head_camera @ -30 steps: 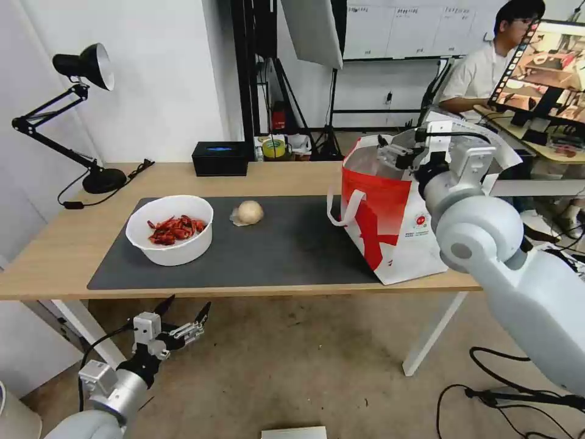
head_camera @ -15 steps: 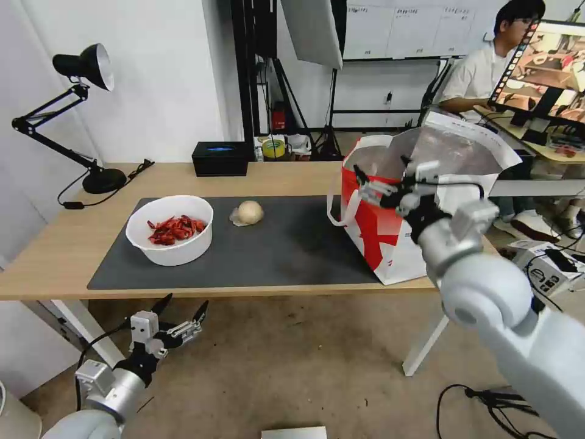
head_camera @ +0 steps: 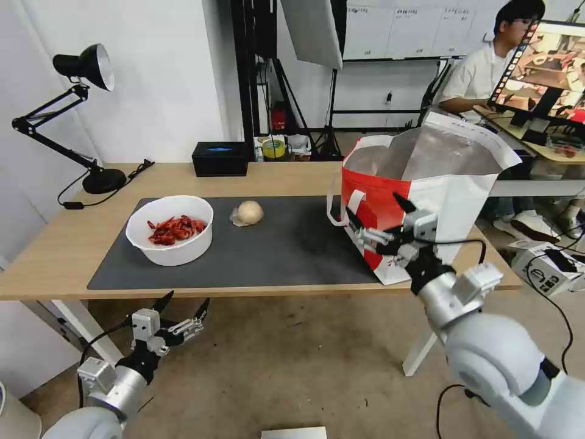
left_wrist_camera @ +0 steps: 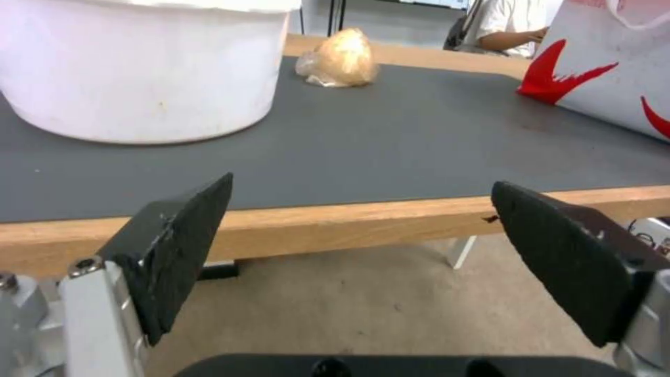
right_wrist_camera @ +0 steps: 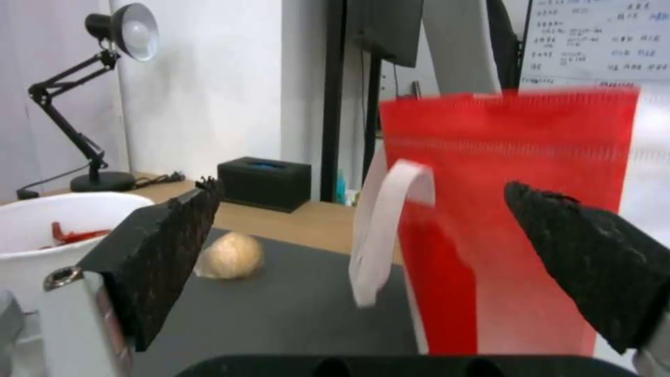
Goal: Pick up the trash from the table and place it into the takeout bag.
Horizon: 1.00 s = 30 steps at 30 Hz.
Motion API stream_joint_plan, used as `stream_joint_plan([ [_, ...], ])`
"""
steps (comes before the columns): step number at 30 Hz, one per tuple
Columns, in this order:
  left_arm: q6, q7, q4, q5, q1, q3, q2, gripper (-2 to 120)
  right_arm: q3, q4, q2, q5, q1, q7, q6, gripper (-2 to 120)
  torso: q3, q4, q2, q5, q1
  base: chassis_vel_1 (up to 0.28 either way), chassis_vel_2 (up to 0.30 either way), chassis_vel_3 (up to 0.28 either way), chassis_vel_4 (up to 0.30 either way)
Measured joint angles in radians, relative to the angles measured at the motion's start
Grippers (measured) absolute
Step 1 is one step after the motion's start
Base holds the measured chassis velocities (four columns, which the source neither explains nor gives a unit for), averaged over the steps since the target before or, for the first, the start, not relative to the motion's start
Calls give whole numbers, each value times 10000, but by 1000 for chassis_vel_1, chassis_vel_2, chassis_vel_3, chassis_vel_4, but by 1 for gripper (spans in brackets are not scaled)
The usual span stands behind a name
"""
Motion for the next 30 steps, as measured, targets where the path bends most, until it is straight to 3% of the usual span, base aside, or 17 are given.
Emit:
stream_joint_plan([
  [7, -121, 40, 41, -25, 109, -112, 47, 100, -224, -522, 929, -1262, -1189, -147, 1112, 100, 1, 0, 0, 0, -1, 0, 0, 0, 0],
  [15, -181, 98, 128, -59, 141, -85, 27, 100, -315, -961, 1336, -1953, -1935, -157, 1712, 100, 0, 0, 0, 0, 0, 0, 0, 0, 0],
  [30, -208, 242, 318, -49, 69, -74, 15, 100, -773, -1567, 2012, -3098, -2994, -25, 2106, 100, 1, 0, 0, 0, 0, 0, 0, 0, 0],
])
